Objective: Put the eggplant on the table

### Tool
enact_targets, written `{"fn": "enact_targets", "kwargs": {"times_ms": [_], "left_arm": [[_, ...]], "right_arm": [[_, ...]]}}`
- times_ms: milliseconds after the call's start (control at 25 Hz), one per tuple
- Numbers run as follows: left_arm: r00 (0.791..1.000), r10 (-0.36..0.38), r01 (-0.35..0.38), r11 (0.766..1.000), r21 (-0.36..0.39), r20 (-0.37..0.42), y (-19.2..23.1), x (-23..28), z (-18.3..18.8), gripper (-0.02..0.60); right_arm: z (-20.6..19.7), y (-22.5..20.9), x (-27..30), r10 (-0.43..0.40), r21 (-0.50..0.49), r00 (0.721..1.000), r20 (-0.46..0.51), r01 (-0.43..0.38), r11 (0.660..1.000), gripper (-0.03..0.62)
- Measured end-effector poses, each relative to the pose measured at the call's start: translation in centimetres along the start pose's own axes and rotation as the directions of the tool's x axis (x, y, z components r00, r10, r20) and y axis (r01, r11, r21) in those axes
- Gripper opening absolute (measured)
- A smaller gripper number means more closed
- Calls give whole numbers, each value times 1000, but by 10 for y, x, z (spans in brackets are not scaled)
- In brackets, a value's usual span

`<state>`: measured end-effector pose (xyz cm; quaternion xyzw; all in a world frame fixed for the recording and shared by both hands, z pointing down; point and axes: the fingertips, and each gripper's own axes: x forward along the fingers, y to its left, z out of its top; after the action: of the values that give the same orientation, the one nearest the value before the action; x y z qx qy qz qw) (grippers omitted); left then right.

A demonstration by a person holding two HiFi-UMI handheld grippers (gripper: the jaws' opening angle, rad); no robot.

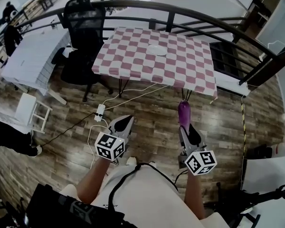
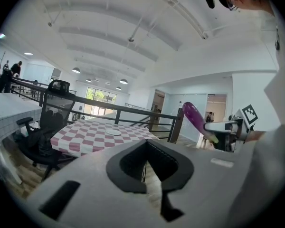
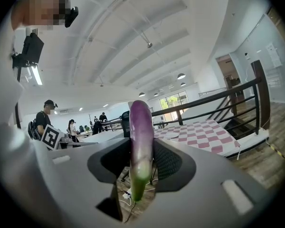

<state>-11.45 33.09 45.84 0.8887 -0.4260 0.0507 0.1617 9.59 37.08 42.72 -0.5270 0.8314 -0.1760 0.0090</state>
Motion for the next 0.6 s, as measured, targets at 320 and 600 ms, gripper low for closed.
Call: {"fn": "enact_targets", "kwargs": {"times_ms": [320,600], "left_arm": [[1000,-16,16,1000,-17,18,22,-7,4,5],[1000,-9,9,1000,-11,2,52,-23,1,3]], "right_arm": [[-1,16,21,-5,16,1000,6,4,1000,161],[-4,36,35,-26,51,999,29,25,998,163]]}}
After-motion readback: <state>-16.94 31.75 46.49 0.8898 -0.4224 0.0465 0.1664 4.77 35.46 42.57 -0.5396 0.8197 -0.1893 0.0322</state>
